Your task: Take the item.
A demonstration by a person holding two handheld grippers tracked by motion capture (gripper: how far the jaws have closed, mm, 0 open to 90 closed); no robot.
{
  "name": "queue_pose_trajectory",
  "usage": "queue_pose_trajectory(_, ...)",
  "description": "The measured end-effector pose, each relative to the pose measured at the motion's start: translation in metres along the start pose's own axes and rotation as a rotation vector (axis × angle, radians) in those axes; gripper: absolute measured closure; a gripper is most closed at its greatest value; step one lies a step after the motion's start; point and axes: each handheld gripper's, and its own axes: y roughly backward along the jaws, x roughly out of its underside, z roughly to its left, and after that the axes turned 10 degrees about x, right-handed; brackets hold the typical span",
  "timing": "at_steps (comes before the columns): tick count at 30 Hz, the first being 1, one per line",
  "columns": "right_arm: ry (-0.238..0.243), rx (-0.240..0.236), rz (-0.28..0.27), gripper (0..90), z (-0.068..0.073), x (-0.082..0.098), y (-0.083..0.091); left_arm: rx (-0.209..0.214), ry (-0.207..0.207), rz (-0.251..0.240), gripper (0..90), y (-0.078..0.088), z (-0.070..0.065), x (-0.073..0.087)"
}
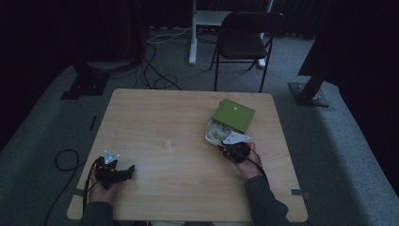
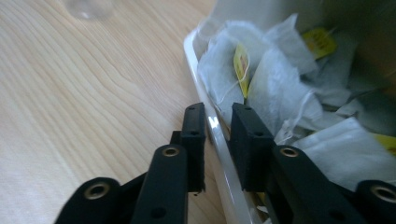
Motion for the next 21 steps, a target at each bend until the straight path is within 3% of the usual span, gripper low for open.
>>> queue_pose_trajectory(6,-0.003,-0.005,-0.025,80.0,0.001,-0.002,0.004,0.000,0.000,0.000,11.2,0.000,0.000,0.000)
queue_pose_trajectory(8,-0.018,-0.028,-0.047,83.7,0.001,-0.005,0.010,0.000,0.000,0.000,11.2,0.000,0.000,0.000)
queue_pose_trajectory(15,-0.003,-0.049,-0.048,83.4,0.006,-0.004,0.012,-0.001,0.001,0.000,11.2,0.000,0.000,0.000)
queue_pose_trajectory(17,0.008,-0.046,-0.050,80.8,0.008,-0.005,0.012,-0.001,0.001,0.000,11.2,0.000,0.000,0.000)
queue_pose_trajectory(21,0.019,-0.017,-0.053,67.5,0.012,-0.009,0.009,-0.001,0.001,0.000,11.2,0.000,0.000,0.000)
